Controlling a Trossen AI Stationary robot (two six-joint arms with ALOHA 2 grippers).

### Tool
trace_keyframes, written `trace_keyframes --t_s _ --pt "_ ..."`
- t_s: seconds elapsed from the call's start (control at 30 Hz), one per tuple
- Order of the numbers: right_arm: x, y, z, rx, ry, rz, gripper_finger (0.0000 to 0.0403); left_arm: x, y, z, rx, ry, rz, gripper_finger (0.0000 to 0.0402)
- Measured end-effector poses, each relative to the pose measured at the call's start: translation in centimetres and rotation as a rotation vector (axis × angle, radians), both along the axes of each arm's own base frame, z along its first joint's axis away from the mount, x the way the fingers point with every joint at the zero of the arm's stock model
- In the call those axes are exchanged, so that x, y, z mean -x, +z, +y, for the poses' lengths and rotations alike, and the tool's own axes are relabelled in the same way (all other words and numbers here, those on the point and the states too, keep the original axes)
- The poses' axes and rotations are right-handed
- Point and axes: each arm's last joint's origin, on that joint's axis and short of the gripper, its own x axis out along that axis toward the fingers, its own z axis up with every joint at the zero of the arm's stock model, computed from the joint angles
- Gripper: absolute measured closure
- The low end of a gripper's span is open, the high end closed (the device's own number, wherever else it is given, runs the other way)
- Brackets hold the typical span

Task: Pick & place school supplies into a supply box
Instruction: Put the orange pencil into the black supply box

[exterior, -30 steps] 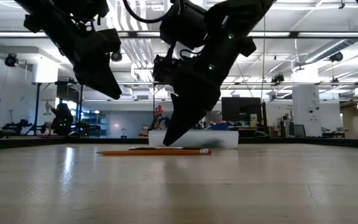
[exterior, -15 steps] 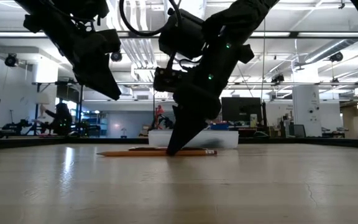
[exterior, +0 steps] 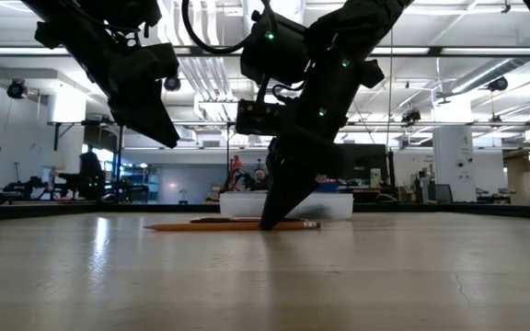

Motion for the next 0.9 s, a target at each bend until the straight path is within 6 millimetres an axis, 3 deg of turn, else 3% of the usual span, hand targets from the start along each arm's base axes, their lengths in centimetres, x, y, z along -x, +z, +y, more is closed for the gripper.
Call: trace_keyframes --t_s 0.13,0.27,0.4,0.47,0.6,0.73,0.9 --pt "0.2 -0.1 0.0 0.003 -0.005 0.018 0.0384 0.0 0.0 0.0 0.0 0.0 0.0 0.0242" --pt "0.4 -0.1 -0.1 -0.008 -0.036 0.043 0.039 0.0 0.0 0.0 0.0 0.0 0.0 0.0242" --pt "0.5 1.3 -0.2 -0.048 -0.077 0.029 0.0392 0.0 0.0 0.0 0.0 0.0 0.0 0.0242" --pt "0.8 2.7 -0.2 -0.051 -0.079 0.007 0.0393 0.0 0.0 0.0 0.0 0.0 0.0 0.0242" --pt "1.5 8.3 -0.5 0.007 -0.084 -0.14 0.0393 0.0 0.0 0.0 0.0 0.0 0.0 0.0242" --pt "3.1 10.4 -2.4 0.152 -0.098 -0.126 0.0394 0.0 0.0 0.0 0.0 0.0 0.0 0.0242" --pt "4.0 9.9 -7.1 0.21 -0.128 -0.026 0.0394 0.0 0.0 0.0 0.003 0.003 -0.002 0.0242"
